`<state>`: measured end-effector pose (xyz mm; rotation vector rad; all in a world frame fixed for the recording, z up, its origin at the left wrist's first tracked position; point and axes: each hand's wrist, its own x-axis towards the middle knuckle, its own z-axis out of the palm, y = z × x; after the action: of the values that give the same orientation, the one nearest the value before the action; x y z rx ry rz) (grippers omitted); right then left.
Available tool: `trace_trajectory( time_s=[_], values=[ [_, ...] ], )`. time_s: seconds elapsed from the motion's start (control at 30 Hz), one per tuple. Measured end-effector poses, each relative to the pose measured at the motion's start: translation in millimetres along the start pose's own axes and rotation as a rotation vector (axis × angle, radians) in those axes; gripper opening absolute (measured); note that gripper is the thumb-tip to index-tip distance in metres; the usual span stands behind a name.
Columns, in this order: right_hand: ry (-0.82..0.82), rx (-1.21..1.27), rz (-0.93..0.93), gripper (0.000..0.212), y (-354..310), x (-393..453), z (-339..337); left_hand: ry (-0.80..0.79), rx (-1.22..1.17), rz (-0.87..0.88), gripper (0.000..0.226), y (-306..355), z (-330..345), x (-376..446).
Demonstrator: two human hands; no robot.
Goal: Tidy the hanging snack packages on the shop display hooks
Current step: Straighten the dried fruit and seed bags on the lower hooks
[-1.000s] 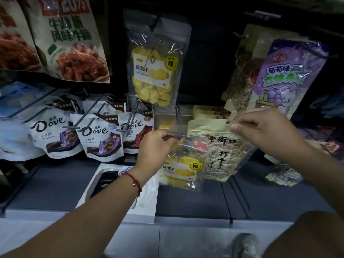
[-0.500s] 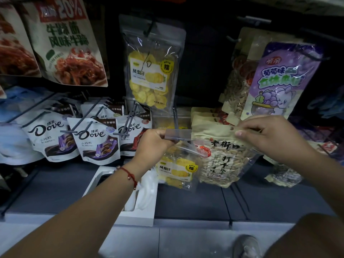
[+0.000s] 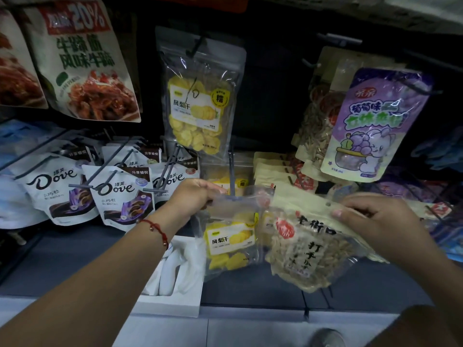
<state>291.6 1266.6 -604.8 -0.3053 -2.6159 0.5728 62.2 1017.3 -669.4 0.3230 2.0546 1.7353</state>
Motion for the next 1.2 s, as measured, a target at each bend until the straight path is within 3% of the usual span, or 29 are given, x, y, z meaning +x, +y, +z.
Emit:
trace_trajectory(
  time_s=[0.07, 0.13, 0.23, 0.43, 0.7, 0.9, 1.0, 1.1, 1.2],
  values=[
    [-0.019, 0.056, 0.03, 0.006, 6.7, -5.7, 3.1, 0.024, 0.006, 0.045, 0.017, -1.8, 2.0, 4.5],
    [-0.037, 0.087, 0.007, 0.02, 11.5, -11.5, 6.6, 0.068, 0.06, 0.107, 0.012, -1.7, 3.8, 8.5],
    [-0.066, 0.095, -0.006, 0.009, 13.1, -17.9, 11.2, 0.139, 0.188, 0.182, 0.016, -2.0, 6.1, 14.8],
    [-0.139, 0.176, 0.047, 0.028, 19.1, -29.3, 19.8, 0.108, 0.26, 0.198, 0.011, -0.5, -0.4, 17.2],
    [-0.168, 0.248, 0.054, 0.015, 16.3, -37.3, 21.0, 0.299, 0.239, 0.283, 0.016, 13.4, -7.9, -41.8],
    [-0.196, 0.358, 0.129, 0.016, 3.2, -40.6, 18.4, 0.115, 0.393, 0.447, 0.005, 9.7, 20.6, -108.7],
    [-0.221, 0.41, 0.148, 0.014, -2.6, -41.2, 18.6, 0.036, 0.697, 0.648, 0.038, 5.3, 31.4, -122.5],
    [-0.247, 0.427, 0.129, 0.012, -9.4, -40.2, 19.2, -0.04, 0.856, 0.734, 0.062, 5.7, 44.5, -128.4],
    [-0.286, 0.43, 0.089, 0.01, -14.2, -39.9, 24.1, -0.063, 0.956, 0.77, 0.053, 6.3, 63.0, -131.6]
  ],
)
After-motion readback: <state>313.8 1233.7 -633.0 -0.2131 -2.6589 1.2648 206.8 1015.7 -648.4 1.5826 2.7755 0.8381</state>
